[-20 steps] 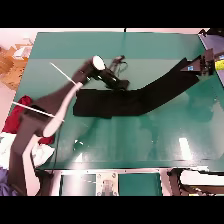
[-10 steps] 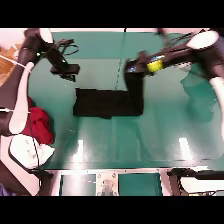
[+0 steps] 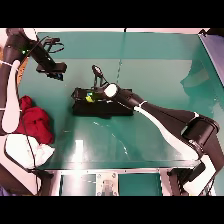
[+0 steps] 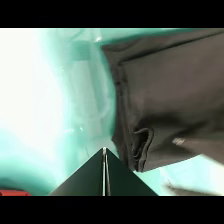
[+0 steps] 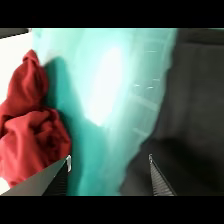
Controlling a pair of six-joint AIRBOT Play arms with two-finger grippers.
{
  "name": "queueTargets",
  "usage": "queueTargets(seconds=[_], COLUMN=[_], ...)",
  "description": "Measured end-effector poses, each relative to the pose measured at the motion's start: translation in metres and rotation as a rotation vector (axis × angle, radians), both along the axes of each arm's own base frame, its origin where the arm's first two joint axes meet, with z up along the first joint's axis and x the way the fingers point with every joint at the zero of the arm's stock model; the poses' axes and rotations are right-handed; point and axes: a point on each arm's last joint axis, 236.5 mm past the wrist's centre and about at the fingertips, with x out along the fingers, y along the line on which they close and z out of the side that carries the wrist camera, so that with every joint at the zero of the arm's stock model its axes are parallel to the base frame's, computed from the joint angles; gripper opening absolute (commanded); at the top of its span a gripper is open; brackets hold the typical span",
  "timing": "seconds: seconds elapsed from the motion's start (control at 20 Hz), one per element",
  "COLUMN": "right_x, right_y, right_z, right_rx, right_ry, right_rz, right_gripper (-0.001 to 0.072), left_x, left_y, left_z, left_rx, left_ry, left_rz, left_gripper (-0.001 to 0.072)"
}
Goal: Fold the shirts.
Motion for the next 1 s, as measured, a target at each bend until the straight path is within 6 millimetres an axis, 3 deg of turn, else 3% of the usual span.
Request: queueTargets(seconds=[0.15, 0.3, 0.4, 0.55, 0.65, 0.8, 0.85, 0.9, 1.0], right_x=[0.035, 0.063, 0.065, 0.051, 0.035, 0.022, 0.019, 0.017, 0.02], right_y=[-0.064, -0.164, -0.231, -0.295, -0.306, -0.282, -0.266, -0.254, -0.234], right_z=[0.012, 0.017, 0.004, -0.031, -0.057, -0.08, -0.084, -0.088, -0.088], right_rx=[-0.053, -0.149, -0.206, -0.247, -0.237, -0.165, -0.131, -0.113, -0.085], right_ry=[0.004, 0.061, 0.147, 0.291, 0.374, 0.429, 0.434, 0.435, 0.408], right_rz=[-0.021, -0.049, -0.081, -0.127, -0.12, -0.083, -0.067, -0.053, -0.032], right_gripper=[0.0558, 0.0559, 0.0559, 0.0559, 0.0558, 0.0548, 0.032, 0.0011, 0.0015], left_x=[0.0, 0.0, 0.0, 0.0, 0.0, 0.003, 0.003, 0.004, 0.004], left_y=[0.001, 0.003, 0.003, 0.003, 0.003, 0.003, 0.003, 0.003, 0.003], left_z=[0.0, 0.0, 0.0, 0.0, 0.0, 0.0, 0.0, 0.0, 0.0], left_rx=[0.002, 0.006, 0.007, 0.007, 0.006, 0.004, 0.004, 0.003, 0.003], left_ry=[0.0, 0.0, -0.001, 0.0, 0.0, -0.007, -0.009, -0.011, -0.014], left_rz=[-0.008, -0.007, -0.006, -0.001, 0.006, 0.017, 0.021, 0.021, 0.026], left_gripper=[0.0022, 0.0022, 0.0023, 0.0023, 0.0023, 0.0022, 0.0023, 0.0022, 0.0022])
